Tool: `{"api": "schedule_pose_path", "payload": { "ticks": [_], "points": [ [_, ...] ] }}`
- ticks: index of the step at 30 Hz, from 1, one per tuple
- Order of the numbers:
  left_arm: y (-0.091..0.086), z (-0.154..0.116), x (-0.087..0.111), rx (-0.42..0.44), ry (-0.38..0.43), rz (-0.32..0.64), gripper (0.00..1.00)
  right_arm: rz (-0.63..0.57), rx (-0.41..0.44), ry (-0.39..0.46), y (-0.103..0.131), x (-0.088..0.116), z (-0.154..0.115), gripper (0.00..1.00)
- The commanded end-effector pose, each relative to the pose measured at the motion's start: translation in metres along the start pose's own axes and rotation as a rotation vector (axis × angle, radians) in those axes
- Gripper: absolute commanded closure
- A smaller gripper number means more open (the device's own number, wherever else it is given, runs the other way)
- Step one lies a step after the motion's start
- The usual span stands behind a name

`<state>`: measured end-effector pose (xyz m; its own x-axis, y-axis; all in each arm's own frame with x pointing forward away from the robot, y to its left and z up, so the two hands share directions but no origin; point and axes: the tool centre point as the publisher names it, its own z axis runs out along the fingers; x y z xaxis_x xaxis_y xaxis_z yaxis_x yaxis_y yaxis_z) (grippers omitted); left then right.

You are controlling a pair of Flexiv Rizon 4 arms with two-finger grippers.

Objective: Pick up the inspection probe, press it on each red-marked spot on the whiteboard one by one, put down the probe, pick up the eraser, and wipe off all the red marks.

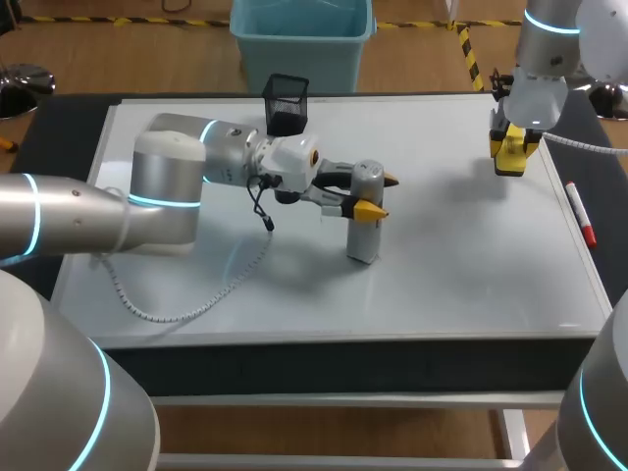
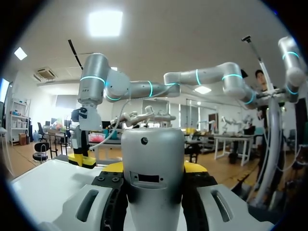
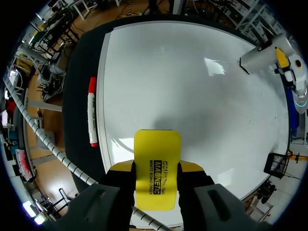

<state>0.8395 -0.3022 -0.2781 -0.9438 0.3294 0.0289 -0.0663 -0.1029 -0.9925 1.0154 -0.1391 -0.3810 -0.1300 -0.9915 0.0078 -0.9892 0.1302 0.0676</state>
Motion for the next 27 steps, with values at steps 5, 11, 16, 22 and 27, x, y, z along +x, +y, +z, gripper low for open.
{"api": "schedule_pose_path", "payload": {
  "ticks": [5,11,16,22,27],
  "points": [
    [-0.025,-0.05,-0.004,-0.007,-0.085,0.041,1.0,-0.003,0.0,0.002,-0.001,0.001,-0.001,1.0],
    [-0.042,-0.1,-0.011,-0.028,-0.182,0.07,1.0,-0.003,0.0,0.002,-0.001,0.001,-0.001,1.0],
    [-0.055,-0.145,-0.017,-0.023,-0.265,0.087,1.0,-0.003,0.0,0.002,-0.001,0.001,-0.001,1.0],
    [-0.064,-0.198,-0.027,0.005,-0.33,0.079,1.0,-0.003,0.0,0.002,-0.001,0.001,-0.001,1.0],
    [-0.067,-0.239,-0.034,-0.007,-0.389,0.082,1.0,-0.003,0.0,0.002,-0.001,0.001,-0.001,1.0]
  ]
}}
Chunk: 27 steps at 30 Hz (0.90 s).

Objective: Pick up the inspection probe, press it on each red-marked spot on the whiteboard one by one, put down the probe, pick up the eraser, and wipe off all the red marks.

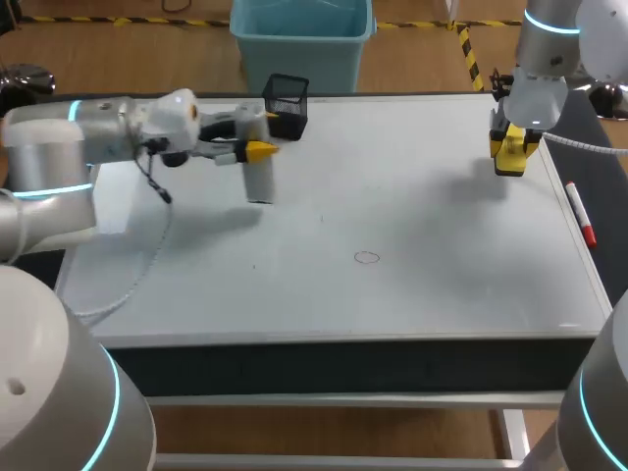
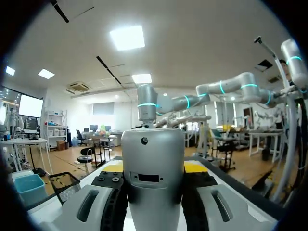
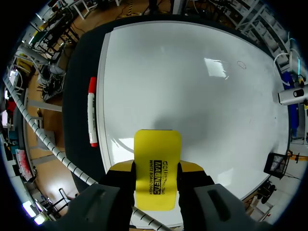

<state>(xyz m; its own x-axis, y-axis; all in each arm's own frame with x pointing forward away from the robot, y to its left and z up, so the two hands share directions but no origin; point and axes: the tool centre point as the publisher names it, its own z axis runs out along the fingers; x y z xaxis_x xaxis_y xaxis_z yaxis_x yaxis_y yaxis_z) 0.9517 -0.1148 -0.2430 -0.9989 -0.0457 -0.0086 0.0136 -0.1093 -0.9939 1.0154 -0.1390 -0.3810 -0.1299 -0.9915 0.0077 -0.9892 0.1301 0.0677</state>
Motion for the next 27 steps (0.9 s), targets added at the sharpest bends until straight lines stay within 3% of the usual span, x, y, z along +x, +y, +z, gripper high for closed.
{"api": "schedule_pose_path", "payload": {
  "ticks": [1,17,27],
  "points": [
    [-0.006,-0.04,-0.008,-0.004,-0.026,0.003,1.0,-0.002,0.001,0.002,-0.001,0.001,-0.001,1.0],
    [-0.007,-0.129,-0.045,0.016,-0.136,0.015,1.0,-0.002,0.001,0.002,-0.001,0.001,-0.001,1.0],
    [-0.007,-0.143,-0.049,0.008,-0.155,0.027,1.0,-0.002,0.001,0.002,-0.001,0.001,-0.001,1.0]
  ]
}}
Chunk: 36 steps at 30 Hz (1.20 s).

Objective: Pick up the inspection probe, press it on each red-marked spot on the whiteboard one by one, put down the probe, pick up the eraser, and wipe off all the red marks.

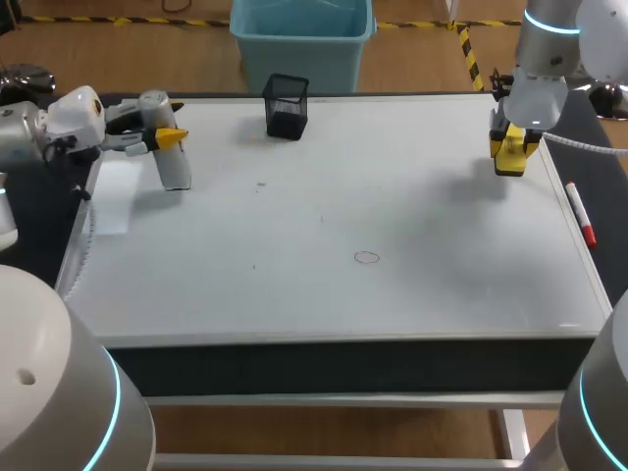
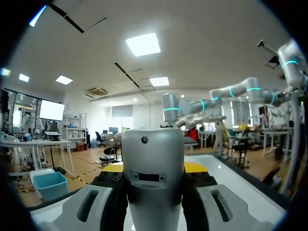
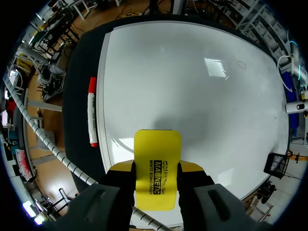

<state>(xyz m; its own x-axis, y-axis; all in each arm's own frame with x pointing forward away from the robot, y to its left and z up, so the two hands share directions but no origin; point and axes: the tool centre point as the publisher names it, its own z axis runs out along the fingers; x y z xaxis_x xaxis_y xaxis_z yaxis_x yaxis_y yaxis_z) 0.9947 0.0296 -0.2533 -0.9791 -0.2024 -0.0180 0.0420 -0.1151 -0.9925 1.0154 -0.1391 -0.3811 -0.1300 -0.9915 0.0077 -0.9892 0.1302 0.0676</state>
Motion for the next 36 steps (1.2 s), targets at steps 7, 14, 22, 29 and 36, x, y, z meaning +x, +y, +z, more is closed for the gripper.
{"api": "schedule_pose_path", "payload": {
  "ticks": [7,14,22,29,36],
  "points": [
    [-0.002,0.0,0.0,-0.002,0.001,-0.001,1.0,-0.003,0.0,0.002,-0.001,0.001,-0.001,1.0],
    [-0.002,0.0,0.0,-0.002,0.001,-0.001,1.0,-0.003,0.0,0.002,-0.001,0.001,-0.001,1.0],
    [-0.002,0.0,0.0,-0.002,0.001,-0.001,1.0,-0.015,0.028,0.029,0.021,-0.018,-0.003,1.0],
    [-0.002,0.0,0.0,-0.002,0.001,-0.001,1.0,-0.017,0.053,0.01,0.064,-0.047,-0.004,1.0],
    [-0.002,0.0,0.0,-0.002,0.001,-0.001,1.0,-0.039,0.053,-0.032,0.112,-0.08,-0.001,1.0]
  ]
}}
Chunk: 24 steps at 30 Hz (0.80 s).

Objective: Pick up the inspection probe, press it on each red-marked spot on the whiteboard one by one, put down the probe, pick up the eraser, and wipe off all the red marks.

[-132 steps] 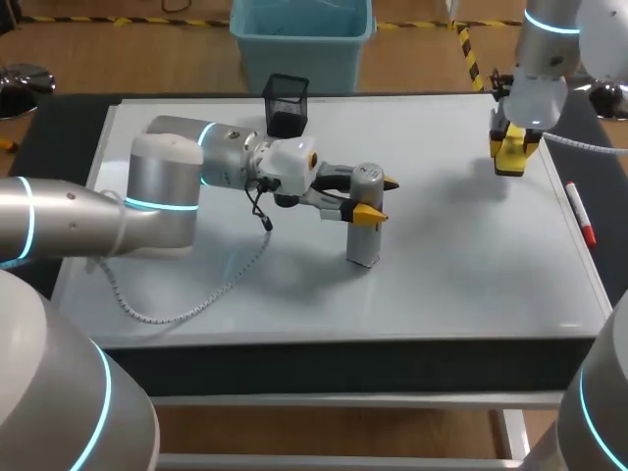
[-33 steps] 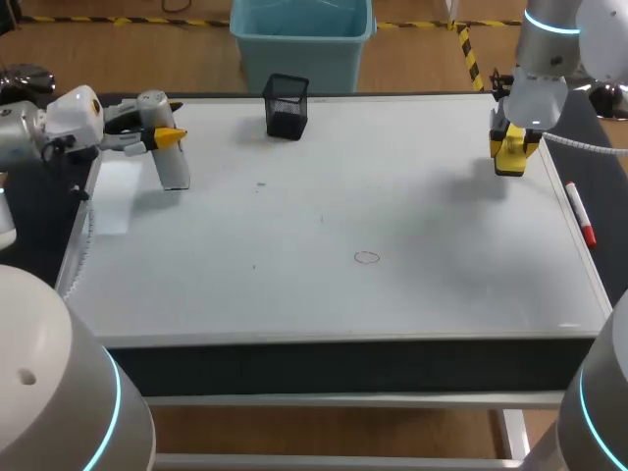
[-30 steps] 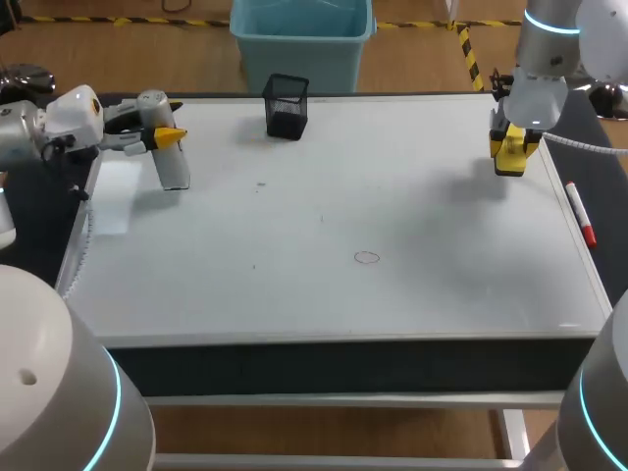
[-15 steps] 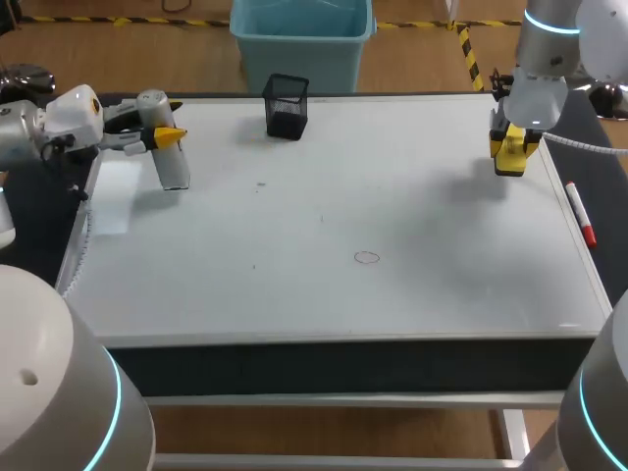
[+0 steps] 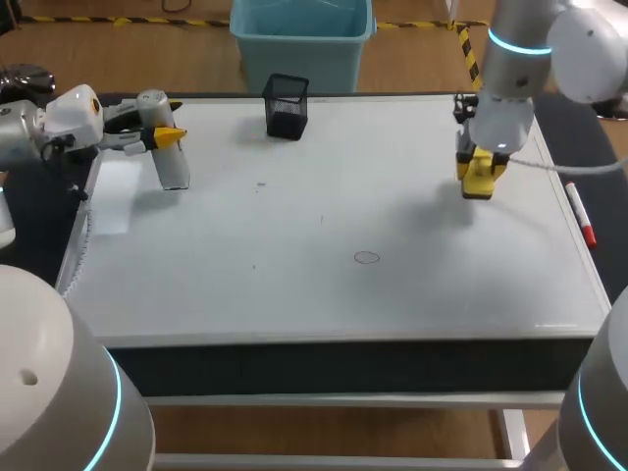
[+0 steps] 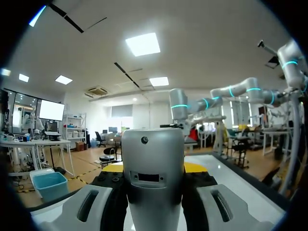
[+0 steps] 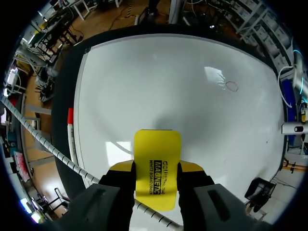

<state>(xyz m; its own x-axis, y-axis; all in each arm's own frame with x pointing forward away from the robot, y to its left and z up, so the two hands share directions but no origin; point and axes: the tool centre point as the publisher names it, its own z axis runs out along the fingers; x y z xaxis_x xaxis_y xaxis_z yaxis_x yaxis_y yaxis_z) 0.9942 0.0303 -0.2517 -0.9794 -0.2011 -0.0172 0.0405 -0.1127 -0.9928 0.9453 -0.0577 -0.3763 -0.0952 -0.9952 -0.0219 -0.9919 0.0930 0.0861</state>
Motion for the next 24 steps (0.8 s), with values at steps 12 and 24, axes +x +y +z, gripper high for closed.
{"api": "schedule_pose_path", "payload": {
  "ticks": [12,24],
  "points": [
    [-0.001,0.0,0.0,0.001,0.0,0.0,1.0,0.024,0.037,0.09,0.087,-0.093,0.012,1.0],
    [-0.001,0.0,0.0,0.001,0.0,0.0,1.0,0.005,0.045,0.137,0.121,-0.171,0.031,1.0]
  ]
}}
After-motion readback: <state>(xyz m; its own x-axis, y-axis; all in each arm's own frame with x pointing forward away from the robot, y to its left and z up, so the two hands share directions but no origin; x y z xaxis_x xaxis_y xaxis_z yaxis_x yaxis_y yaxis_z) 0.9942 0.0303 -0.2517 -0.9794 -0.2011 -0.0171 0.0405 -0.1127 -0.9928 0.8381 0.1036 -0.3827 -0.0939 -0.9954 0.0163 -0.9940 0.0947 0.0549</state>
